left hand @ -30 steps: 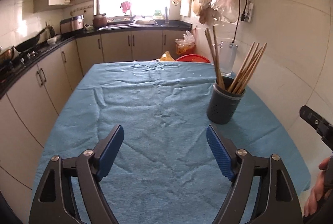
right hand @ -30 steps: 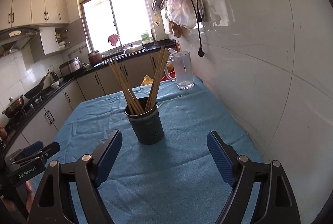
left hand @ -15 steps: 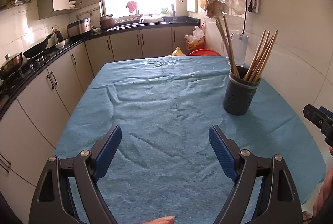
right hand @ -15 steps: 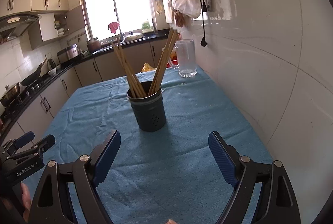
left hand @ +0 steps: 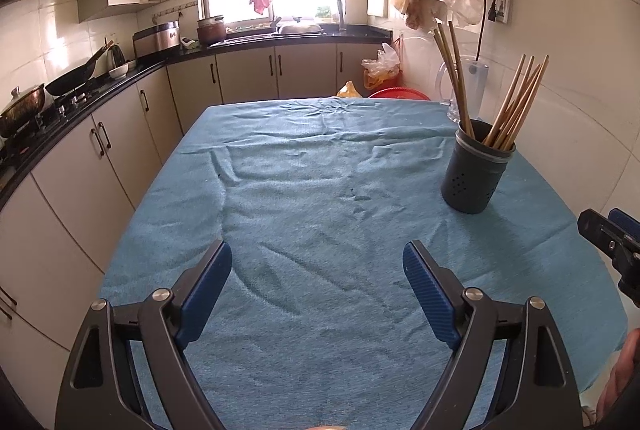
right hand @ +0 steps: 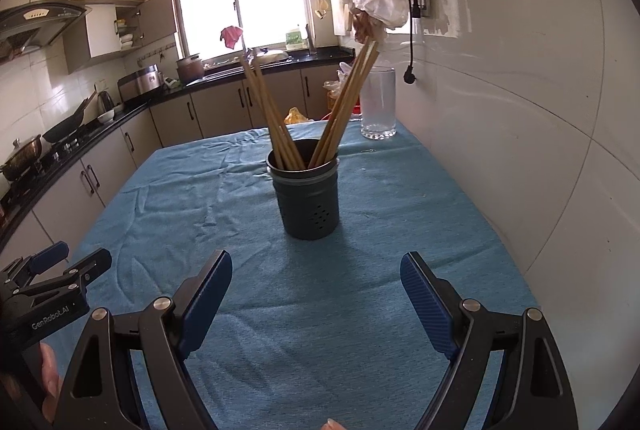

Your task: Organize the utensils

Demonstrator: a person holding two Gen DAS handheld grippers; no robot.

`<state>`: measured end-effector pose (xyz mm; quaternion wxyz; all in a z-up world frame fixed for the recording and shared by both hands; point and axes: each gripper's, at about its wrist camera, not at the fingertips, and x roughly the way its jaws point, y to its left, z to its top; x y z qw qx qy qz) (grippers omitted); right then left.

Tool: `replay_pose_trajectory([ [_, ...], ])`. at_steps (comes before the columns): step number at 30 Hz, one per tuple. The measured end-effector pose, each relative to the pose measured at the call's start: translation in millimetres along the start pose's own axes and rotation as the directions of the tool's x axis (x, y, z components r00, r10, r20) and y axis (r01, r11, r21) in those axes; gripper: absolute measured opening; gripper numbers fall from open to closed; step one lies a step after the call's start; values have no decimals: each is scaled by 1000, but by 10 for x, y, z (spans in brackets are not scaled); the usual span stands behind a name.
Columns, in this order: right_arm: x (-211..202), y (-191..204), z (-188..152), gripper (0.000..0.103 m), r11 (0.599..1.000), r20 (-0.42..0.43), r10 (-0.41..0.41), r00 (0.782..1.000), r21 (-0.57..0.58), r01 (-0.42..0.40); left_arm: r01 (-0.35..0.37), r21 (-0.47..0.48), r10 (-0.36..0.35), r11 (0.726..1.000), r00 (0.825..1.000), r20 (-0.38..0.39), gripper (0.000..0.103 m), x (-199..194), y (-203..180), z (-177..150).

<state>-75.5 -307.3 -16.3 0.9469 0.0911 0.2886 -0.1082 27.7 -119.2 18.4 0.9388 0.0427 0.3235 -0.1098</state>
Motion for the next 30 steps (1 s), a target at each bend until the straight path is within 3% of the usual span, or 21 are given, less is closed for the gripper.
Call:
replay_pose_trajectory([
  [30, 117, 197, -110, 89, 999, -37, 18, 999, -46, -20, -23, -9, 23, 1000, 1000, -21, 87, 49, 89, -102],
])
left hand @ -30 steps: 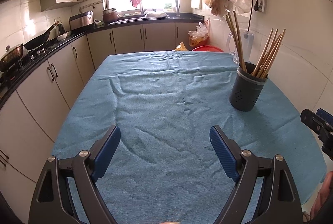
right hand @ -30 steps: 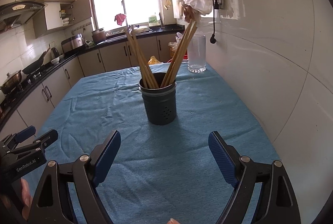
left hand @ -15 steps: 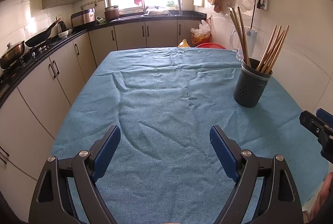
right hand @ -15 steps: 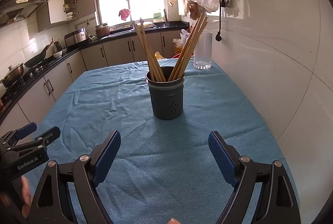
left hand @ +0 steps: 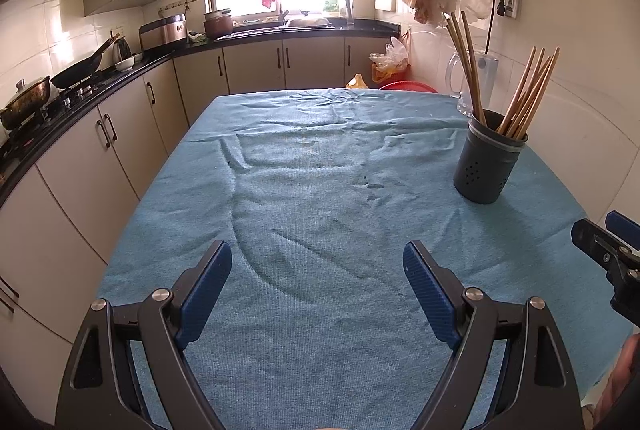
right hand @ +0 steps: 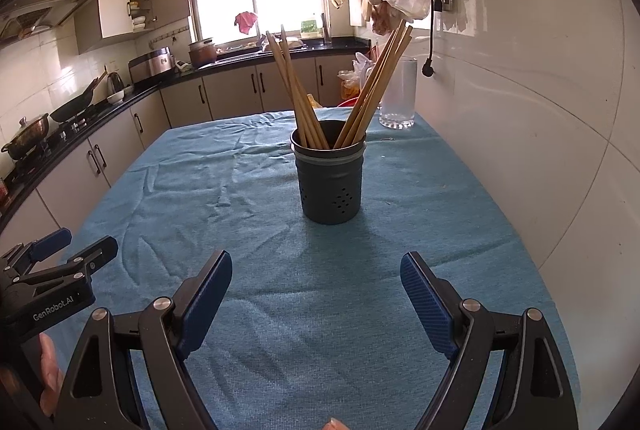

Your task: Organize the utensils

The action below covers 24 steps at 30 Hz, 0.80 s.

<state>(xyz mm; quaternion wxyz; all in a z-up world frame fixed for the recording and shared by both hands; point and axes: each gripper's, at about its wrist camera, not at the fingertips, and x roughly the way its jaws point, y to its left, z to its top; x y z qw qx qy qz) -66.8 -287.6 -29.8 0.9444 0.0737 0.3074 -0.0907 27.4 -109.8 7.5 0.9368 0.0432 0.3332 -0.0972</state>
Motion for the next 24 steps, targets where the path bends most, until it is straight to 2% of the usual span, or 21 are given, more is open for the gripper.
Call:
replay_pose_trajectory([
  [24, -23, -11, -30, 89, 1000, -2, 5, 1000, 3, -5, -4, 3, 4, 1000, 1000, 2, 87, -20, -1, -4],
])
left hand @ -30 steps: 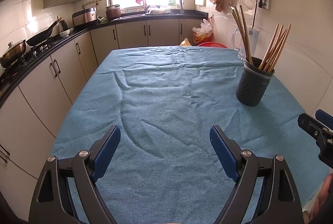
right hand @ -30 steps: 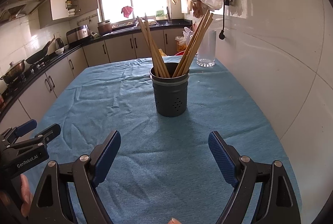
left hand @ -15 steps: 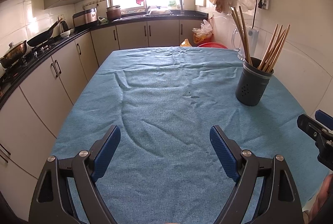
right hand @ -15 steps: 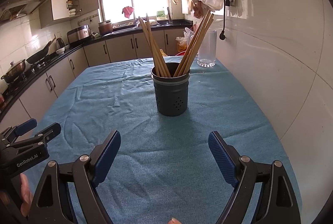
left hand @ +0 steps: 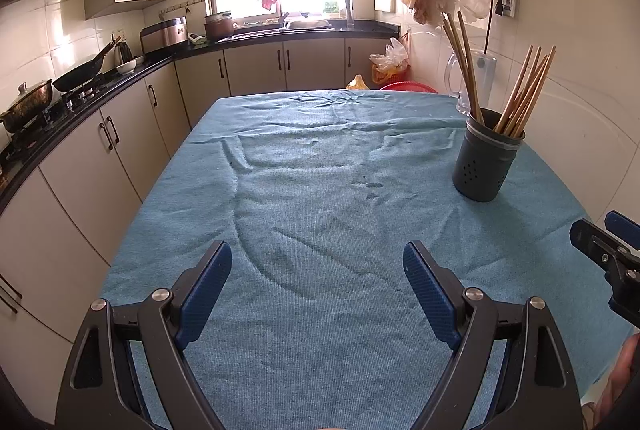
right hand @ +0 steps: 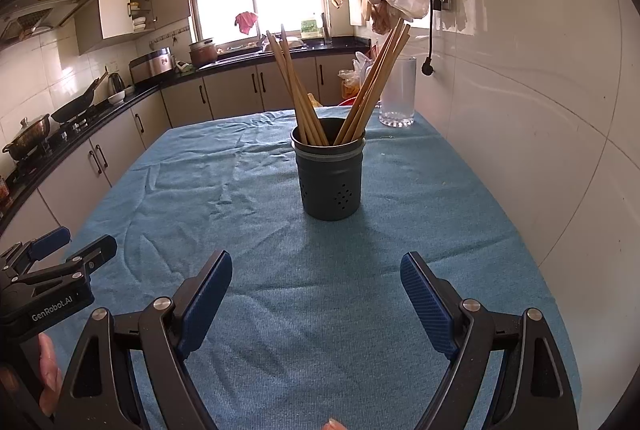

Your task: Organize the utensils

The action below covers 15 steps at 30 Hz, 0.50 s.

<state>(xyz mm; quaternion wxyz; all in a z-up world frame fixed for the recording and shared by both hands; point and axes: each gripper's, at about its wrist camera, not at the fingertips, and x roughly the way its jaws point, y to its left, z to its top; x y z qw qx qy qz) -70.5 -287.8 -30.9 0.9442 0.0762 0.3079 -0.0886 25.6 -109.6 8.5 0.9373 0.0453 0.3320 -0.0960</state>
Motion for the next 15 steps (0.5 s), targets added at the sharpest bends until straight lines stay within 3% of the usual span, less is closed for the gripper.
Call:
replay_pose_trajectory([
  [15, 38, 12, -22, 89, 1000, -11, 0, 1000, -4, 0, -5, -2, 5, 1000, 1000, -2, 87, -34, 21, -54],
])
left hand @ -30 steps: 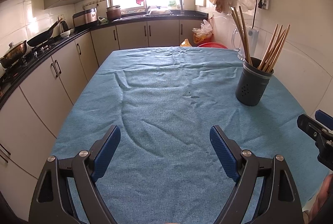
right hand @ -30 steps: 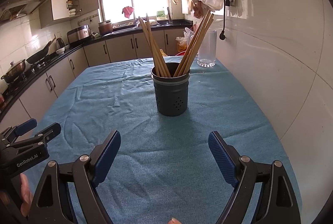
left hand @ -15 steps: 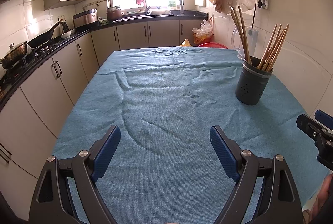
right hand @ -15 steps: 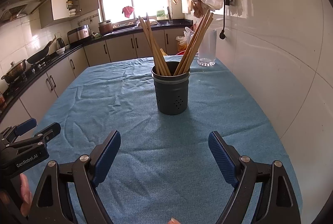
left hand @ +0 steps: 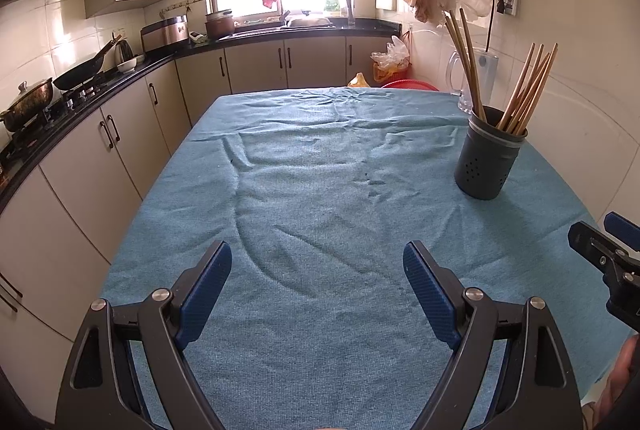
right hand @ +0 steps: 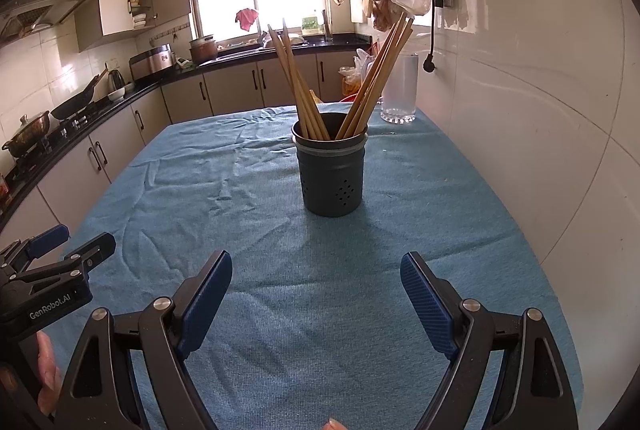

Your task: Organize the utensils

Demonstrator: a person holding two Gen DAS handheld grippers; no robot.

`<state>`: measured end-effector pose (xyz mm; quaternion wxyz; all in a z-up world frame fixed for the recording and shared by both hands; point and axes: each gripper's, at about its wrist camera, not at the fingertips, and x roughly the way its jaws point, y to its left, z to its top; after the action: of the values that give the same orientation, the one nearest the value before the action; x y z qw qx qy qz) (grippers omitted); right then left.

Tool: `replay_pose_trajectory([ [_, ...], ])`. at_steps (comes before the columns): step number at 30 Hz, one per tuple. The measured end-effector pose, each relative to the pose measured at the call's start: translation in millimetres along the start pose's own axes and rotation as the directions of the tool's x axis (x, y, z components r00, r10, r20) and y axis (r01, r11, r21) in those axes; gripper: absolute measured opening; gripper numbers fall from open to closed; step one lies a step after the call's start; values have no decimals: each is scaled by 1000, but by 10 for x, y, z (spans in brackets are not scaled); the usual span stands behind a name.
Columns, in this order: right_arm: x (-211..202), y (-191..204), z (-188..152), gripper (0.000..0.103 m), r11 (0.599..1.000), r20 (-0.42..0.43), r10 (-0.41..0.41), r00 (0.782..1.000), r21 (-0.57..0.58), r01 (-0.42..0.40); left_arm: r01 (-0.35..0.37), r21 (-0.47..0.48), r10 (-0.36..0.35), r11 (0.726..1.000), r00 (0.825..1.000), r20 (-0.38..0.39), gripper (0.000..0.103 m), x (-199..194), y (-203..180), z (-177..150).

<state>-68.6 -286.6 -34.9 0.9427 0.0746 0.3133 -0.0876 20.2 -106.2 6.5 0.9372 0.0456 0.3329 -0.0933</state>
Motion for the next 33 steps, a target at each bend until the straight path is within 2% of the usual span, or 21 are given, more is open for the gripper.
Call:
replay_pose_trajectory([
  [33, 192, 103, -14, 89, 999, -37, 16, 999, -37, -18, -16, -9, 16, 1000, 1000, -17, 87, 79, 64, -23],
])
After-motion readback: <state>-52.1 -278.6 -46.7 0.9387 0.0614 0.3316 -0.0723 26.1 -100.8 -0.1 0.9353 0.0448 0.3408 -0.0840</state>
